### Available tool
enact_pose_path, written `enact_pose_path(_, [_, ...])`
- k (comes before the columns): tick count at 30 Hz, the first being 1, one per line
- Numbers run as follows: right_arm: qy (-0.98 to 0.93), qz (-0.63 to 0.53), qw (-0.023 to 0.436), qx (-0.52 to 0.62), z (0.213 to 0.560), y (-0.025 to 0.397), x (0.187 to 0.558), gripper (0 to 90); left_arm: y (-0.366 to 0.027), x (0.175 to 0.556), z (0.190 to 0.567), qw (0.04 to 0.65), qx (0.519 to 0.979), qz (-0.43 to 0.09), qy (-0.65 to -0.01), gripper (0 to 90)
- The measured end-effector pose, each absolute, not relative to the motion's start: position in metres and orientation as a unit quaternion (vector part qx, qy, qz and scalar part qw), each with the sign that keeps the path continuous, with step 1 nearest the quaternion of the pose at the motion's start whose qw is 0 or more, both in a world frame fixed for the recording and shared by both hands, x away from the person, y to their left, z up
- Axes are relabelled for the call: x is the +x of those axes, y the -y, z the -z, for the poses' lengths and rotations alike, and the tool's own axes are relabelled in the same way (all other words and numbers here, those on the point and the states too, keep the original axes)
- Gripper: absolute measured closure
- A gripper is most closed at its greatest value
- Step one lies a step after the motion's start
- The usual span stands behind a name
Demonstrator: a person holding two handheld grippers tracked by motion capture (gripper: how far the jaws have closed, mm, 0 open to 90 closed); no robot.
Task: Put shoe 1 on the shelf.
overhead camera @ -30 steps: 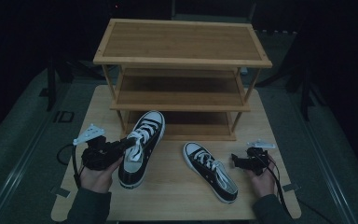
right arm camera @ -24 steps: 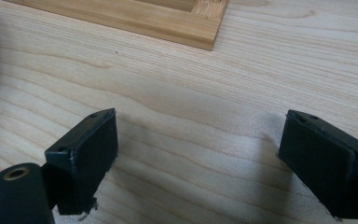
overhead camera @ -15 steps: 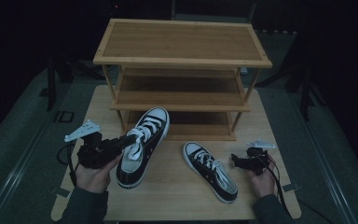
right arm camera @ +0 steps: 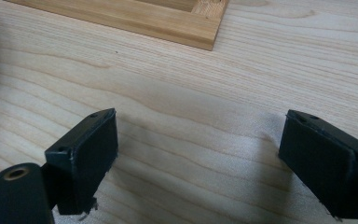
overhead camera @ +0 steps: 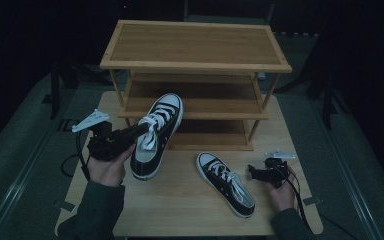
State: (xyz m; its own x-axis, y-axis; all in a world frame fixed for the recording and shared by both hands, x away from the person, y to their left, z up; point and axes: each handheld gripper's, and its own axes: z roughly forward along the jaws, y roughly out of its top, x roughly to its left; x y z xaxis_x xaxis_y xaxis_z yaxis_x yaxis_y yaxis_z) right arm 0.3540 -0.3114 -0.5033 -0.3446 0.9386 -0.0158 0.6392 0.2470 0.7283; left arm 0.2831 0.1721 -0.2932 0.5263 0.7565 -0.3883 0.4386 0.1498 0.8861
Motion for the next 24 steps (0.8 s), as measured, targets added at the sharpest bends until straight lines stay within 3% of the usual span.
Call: enact_pose_path(24, [-0.754, -0.321, 0.233, 0.523, 0.503, 0.311, 0.354, 11.0, -0.149, 0.347, 0.290, 0.599, 0.600, -0.172, -0.502, 87.5])
